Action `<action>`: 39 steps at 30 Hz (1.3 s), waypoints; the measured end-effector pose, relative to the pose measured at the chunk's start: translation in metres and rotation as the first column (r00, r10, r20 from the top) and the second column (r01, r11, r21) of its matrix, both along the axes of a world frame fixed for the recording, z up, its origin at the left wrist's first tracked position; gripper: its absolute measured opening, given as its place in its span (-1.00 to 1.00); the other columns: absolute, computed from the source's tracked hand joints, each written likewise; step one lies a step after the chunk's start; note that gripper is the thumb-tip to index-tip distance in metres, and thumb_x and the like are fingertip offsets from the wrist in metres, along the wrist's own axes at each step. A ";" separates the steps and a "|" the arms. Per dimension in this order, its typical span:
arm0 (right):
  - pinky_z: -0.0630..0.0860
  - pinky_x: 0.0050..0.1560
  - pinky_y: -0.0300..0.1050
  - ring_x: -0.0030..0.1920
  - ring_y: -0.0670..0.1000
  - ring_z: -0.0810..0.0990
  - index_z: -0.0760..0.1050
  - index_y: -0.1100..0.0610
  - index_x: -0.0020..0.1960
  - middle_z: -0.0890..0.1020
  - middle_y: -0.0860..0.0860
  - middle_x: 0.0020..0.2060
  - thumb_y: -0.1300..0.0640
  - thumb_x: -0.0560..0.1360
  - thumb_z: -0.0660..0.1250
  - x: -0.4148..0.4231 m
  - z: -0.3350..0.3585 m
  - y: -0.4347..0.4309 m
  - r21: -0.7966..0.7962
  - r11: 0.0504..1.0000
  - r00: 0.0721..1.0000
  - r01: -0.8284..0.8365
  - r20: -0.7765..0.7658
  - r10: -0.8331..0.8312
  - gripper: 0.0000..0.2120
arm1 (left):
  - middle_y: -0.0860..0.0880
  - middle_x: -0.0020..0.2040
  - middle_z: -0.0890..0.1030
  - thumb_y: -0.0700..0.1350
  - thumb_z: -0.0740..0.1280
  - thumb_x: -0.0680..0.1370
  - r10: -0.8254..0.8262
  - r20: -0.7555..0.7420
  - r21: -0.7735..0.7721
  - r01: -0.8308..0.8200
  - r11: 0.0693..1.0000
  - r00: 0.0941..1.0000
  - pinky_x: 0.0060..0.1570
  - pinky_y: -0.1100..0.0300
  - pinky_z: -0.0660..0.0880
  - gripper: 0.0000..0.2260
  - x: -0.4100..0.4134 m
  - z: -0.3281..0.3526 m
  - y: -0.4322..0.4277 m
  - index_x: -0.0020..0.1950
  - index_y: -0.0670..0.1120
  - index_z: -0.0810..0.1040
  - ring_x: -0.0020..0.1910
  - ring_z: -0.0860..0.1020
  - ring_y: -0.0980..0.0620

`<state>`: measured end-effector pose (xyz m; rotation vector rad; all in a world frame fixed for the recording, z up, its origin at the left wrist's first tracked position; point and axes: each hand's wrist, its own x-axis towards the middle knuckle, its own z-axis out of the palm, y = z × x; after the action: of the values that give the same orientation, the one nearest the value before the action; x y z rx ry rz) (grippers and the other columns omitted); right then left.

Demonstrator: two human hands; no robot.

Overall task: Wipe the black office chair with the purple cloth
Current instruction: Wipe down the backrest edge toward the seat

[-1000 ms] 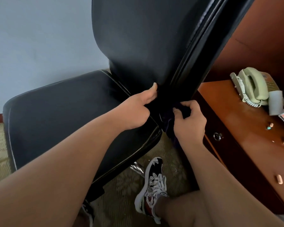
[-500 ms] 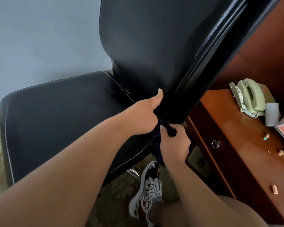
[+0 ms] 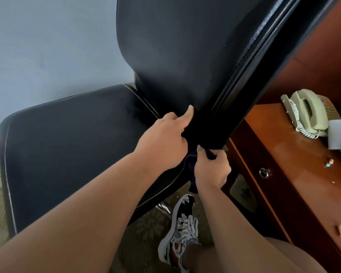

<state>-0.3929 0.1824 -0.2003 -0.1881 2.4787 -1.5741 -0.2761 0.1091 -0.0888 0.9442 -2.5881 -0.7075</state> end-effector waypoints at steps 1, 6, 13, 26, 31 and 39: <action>0.56 -0.32 -0.11 -0.33 -0.03 0.61 0.51 0.01 -0.05 0.59 -0.07 -0.29 -0.15 0.50 0.44 0.000 -0.002 0.000 -0.004 1.000 0.999 0.014 0.034 -0.014 -0.75 | 0.10 0.10 0.49 -0.19 0.20 0.58 0.056 -0.077 0.018 -0.055 0.998 0.995 0.01 0.11 0.56 -0.40 0.001 -0.002 0.000 0.57 0.19 0.19 0.00 0.51 0.11; 0.59 -0.30 -0.07 -0.23 0.06 0.67 0.56 0.01 -0.03 0.67 0.02 -0.16 -0.02 0.47 0.49 0.000 -0.019 0.007 -0.056 0.990 0.942 0.131 0.317 -0.107 -0.83 | 0.14 -0.06 0.57 -0.08 0.26 0.58 0.282 -0.050 0.214 -0.266 0.940 0.958 -0.14 0.13 0.59 -0.81 0.000 -0.015 0.000 0.15 0.10 0.56 -0.14 0.55 0.16; 0.69 -0.10 0.10 -0.13 0.08 0.71 0.57 0.02 -0.02 0.69 0.04 -0.10 0.03 0.48 0.49 0.002 -0.007 0.016 -0.240 0.967 0.924 0.083 0.383 0.016 -0.85 | 0.07 -0.08 0.65 0.02 0.26 0.61 0.086 0.222 0.397 -0.171 0.902 0.971 -0.03 0.07 0.64 -0.82 -0.025 -0.047 0.009 0.08 0.04 0.64 -0.13 0.63 0.07; 0.55 -0.23 -0.14 -0.16 -0.04 0.62 0.58 0.05 0.13 0.65 0.03 -0.08 0.23 0.57 0.24 -0.021 0.050 0.040 -0.147 0.890 0.839 -0.432 0.296 0.456 -0.78 | -0.12 0.24 0.59 0.01 0.27 0.65 0.214 0.080 0.622 -0.216 0.753 0.974 -0.01 0.23 0.53 -0.58 -0.066 -0.069 0.009 0.45 -0.16 0.43 0.13 0.60 -0.04; 0.59 -0.26 -0.02 -0.26 0.06 0.65 0.51 0.08 -0.11 0.65 0.03 -0.24 -0.15 0.53 0.38 -0.040 0.052 0.041 0.159 0.903 0.917 -0.400 0.063 0.395 -0.71 | -0.12 0.16 0.61 -0.04 0.24 0.67 0.301 0.070 0.672 -0.268 0.691 0.951 -0.15 0.22 0.58 -0.63 -0.066 -0.075 0.009 0.42 -0.18 0.43 0.01 0.62 -0.02; 0.42 -0.32 -0.25 -0.19 -0.14 0.58 0.50 -0.08 0.16 0.60 -0.11 -0.05 0.03 0.59 0.34 -0.049 0.047 0.031 0.199 0.874 0.873 -0.443 -0.127 0.472 -0.84 | 0.01 0.06 0.61 -0.01 0.25 0.65 0.598 -0.154 0.698 -0.342 0.630 0.786 -0.22 0.24 0.56 -0.71 -0.071 -0.084 0.007 0.35 -0.04 0.46 -0.11 0.62 0.09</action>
<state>-0.4422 0.2135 -0.1536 -0.8528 2.4212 -1.1898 -0.3468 0.1163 -0.1731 1.4466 -1.6165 -1.4769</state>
